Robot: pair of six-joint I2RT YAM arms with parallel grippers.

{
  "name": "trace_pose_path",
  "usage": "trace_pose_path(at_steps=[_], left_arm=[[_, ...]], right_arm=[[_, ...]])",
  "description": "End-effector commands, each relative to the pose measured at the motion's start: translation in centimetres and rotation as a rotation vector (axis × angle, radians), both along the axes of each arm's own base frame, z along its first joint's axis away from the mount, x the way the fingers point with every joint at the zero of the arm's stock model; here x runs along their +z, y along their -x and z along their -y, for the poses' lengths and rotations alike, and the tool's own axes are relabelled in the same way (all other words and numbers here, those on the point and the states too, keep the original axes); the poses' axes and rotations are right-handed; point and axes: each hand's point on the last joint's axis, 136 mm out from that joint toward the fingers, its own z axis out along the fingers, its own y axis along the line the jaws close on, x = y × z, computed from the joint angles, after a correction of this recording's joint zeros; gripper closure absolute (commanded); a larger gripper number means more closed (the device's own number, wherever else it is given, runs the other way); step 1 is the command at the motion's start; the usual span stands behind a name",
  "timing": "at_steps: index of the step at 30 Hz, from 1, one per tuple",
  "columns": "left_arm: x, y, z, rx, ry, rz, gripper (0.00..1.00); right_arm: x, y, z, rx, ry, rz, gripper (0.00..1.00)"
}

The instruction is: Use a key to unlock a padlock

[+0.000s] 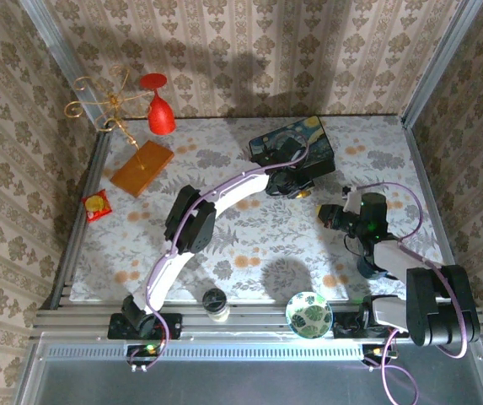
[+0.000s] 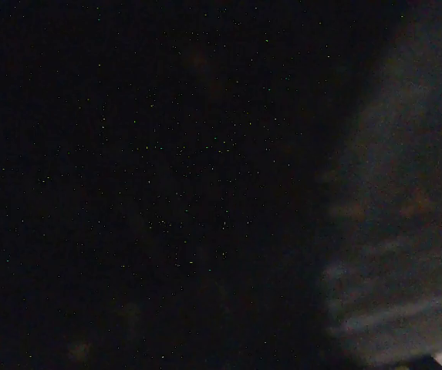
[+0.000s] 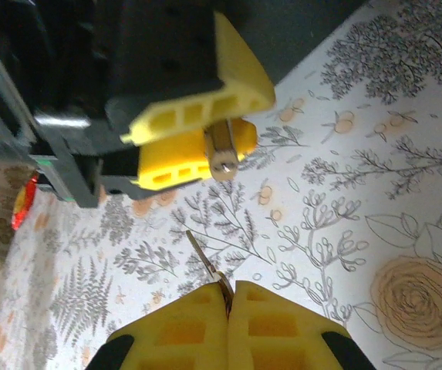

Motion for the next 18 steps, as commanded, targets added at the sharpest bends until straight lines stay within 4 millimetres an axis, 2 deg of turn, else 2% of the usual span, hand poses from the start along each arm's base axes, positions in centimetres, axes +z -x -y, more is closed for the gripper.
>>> trace_pose_path(at_steps=[1,8,18], left_arm=[[2.1,2.1,1.1,-0.034,0.116,-0.130,1.00],[2.2,2.2,0.8,-0.027,0.135,-0.151,1.00],[1.6,2.5,0.5,-0.015,0.145,-0.178,1.00]], right_arm=[[0.0,-0.5,0.3,-0.012,0.064,0.001,1.00],[-1.0,-1.1,-0.5,-0.020,0.038,-0.012,1.00],[0.1,-1.9,-0.2,-0.051,0.036,0.057,1.00]])
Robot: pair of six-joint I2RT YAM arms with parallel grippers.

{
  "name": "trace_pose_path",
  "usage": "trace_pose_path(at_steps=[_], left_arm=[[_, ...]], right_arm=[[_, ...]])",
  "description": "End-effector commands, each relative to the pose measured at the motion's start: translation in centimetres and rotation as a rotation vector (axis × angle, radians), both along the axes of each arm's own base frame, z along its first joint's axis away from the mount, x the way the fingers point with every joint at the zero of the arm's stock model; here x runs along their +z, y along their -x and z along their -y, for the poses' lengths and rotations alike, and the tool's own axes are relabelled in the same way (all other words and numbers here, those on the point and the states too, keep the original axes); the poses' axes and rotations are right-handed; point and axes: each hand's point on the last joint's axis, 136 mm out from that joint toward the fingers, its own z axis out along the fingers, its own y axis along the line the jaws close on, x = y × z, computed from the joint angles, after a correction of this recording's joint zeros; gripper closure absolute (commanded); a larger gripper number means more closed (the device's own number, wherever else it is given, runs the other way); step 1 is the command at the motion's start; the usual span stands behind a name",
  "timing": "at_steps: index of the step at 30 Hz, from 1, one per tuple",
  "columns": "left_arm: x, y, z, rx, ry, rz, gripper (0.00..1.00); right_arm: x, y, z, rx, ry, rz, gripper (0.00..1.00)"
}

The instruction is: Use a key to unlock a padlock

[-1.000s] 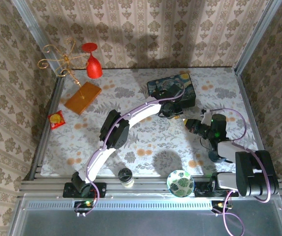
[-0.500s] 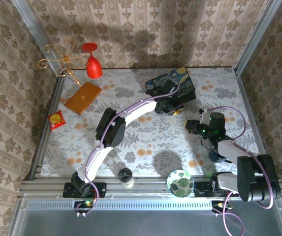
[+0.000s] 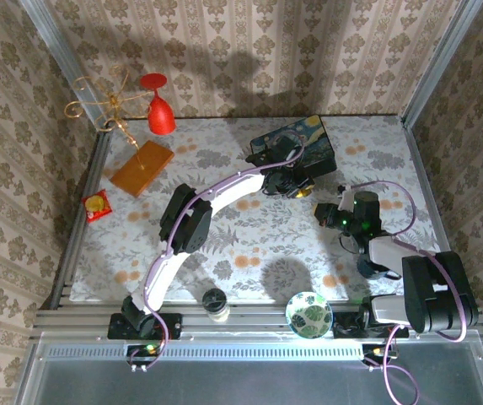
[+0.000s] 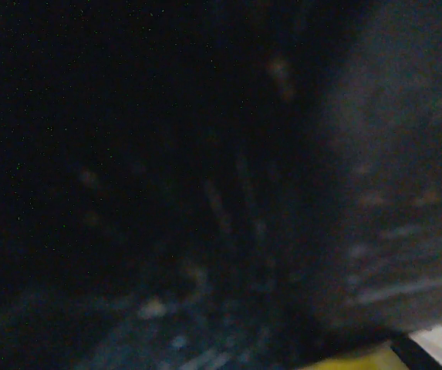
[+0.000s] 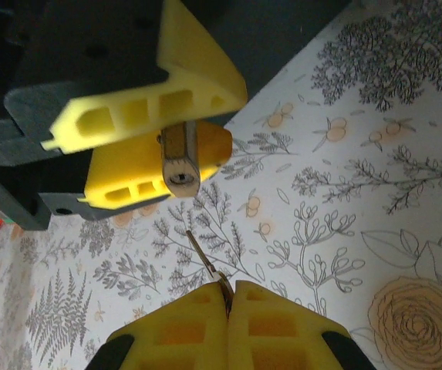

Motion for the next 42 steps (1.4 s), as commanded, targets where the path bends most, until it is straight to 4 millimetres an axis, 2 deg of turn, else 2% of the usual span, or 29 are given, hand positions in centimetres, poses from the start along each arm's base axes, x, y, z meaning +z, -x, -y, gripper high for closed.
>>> trace_pose_path(at_steps=[1,16,29,42], left_arm=[[0.7,2.2,0.6,-0.027,0.069,-0.133,1.00],[0.3,2.3,0.8,-0.027,0.077,-0.145,1.00],[0.3,2.5,1.3,-0.034,0.094,-0.153,1.00],[0.1,2.4,1.3,-0.027,0.100,-0.168,1.00]], right_arm=[[1.0,-0.6,0.3,-0.026,0.011,0.055,1.00],[1.6,-1.5,0.4,-0.043,-0.005,0.082,1.00],[0.9,-2.0,0.7,-0.068,-0.005,0.072,1.00],[1.5,-2.3,1.0,-0.094,-0.004,0.101,1.00]])
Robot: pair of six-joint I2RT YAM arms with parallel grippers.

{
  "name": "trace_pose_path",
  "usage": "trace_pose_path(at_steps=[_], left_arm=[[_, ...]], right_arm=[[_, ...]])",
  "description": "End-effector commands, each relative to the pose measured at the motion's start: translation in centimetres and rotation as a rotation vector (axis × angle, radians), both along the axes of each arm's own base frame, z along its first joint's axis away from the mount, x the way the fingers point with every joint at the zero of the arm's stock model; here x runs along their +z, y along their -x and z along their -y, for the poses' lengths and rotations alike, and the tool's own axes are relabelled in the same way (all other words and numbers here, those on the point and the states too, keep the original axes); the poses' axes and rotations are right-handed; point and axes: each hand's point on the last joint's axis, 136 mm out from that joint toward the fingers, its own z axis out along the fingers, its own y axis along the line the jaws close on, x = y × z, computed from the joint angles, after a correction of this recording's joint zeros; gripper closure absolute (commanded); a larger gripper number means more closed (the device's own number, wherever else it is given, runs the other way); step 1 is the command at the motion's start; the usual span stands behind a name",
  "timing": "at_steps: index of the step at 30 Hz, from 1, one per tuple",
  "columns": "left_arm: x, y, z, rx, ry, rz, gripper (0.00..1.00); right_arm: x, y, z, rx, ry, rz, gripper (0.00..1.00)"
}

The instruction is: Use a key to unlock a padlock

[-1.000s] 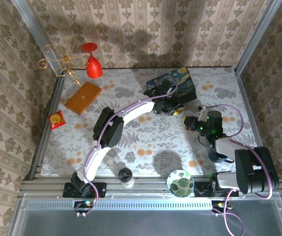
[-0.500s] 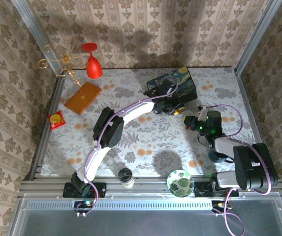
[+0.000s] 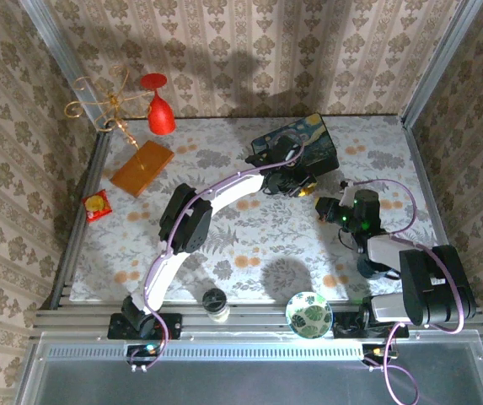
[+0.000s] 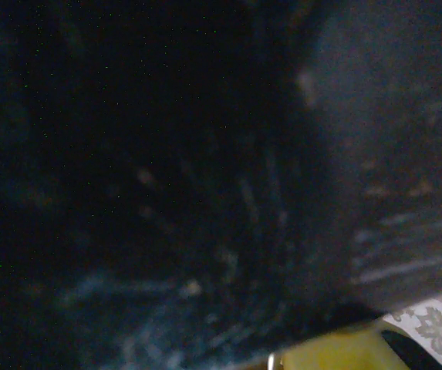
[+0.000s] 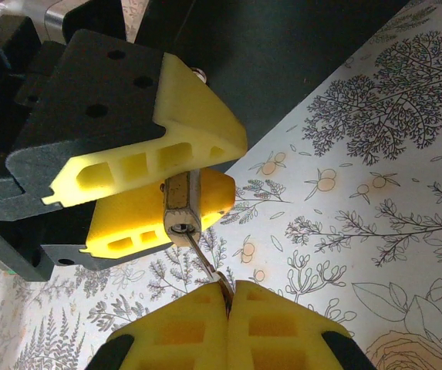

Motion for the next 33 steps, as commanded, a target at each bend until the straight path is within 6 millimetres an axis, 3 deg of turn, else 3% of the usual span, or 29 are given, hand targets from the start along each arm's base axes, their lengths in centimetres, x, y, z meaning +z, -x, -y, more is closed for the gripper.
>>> trace_pose_path(at_steps=[1,18,33], left_arm=[[-0.5,2.5,0.6,-0.042,0.039,-0.147,1.00],[-1.0,2.5,0.5,-0.031,0.031,-0.152,1.00],[-1.1,2.4,0.7,-0.026,0.036,-0.156,1.00]], right_arm=[[0.6,-0.6,0.4,-0.037,0.000,0.034,1.00],[1.8,-0.4,0.6,-0.049,0.004,0.060,1.00],[0.8,-0.9,0.2,-0.065,0.003,0.010,1.00]])
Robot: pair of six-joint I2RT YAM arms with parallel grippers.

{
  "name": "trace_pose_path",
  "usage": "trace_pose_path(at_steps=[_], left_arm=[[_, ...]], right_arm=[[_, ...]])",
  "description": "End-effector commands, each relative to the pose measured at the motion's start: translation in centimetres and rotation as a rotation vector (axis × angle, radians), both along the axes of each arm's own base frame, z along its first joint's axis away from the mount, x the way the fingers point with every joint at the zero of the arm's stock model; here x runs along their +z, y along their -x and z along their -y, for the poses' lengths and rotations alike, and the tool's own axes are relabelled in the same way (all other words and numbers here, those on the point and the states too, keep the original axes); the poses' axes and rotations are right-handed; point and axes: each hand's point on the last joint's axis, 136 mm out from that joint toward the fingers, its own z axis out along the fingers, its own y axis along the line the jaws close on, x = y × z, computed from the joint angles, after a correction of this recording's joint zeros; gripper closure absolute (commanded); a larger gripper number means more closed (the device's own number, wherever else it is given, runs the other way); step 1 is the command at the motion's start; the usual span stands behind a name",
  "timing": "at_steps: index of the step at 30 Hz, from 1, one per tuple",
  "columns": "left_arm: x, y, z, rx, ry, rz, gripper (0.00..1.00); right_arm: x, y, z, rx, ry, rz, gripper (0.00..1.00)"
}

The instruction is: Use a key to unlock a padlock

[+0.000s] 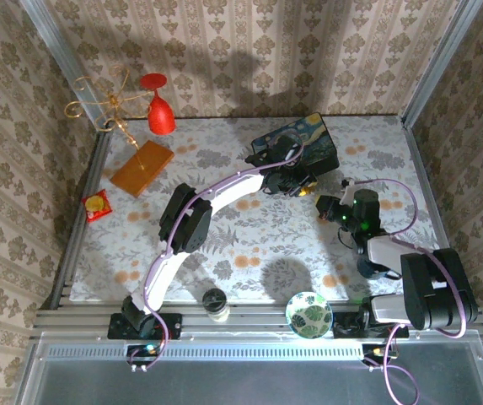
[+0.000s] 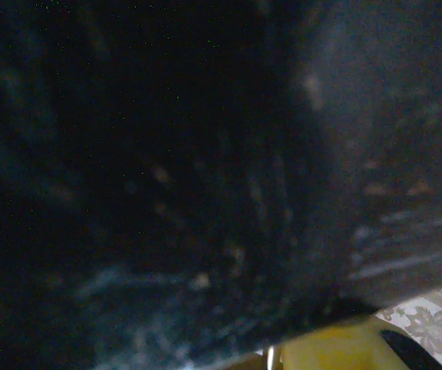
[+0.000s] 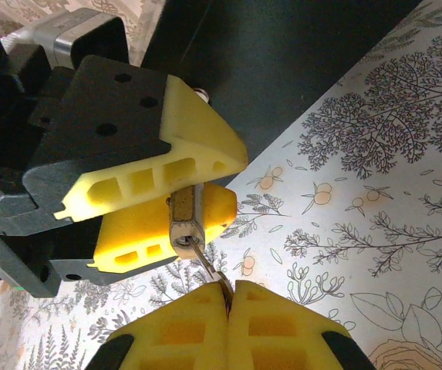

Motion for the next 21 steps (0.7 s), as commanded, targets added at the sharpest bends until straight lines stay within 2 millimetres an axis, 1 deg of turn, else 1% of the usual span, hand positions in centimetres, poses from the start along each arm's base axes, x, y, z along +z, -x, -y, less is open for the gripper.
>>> trace_pose_path(at_steps=[1,9,14,21], left_arm=[[-1.3,2.5,0.5,-0.035,0.023,-0.145,1.00],[-1.6,2.4,0.4,-0.025,0.013,-0.145,1.00],[-1.9,2.1,0.2,-0.005,-0.007,-0.136,1.00],[-1.9,1.9,0.1,0.006,-0.030,-0.117,1.00]], right_arm=[[0.2,-0.8,0.1,-0.031,0.007,-0.006,1.00],[-0.1,-0.9,0.6,-0.091,0.000,-0.040,1.00],[0.5,-0.9,0.5,-0.141,0.006,-0.062,1.00],[1.2,-0.3,0.4,-0.197,0.017,-0.111,1.00]])
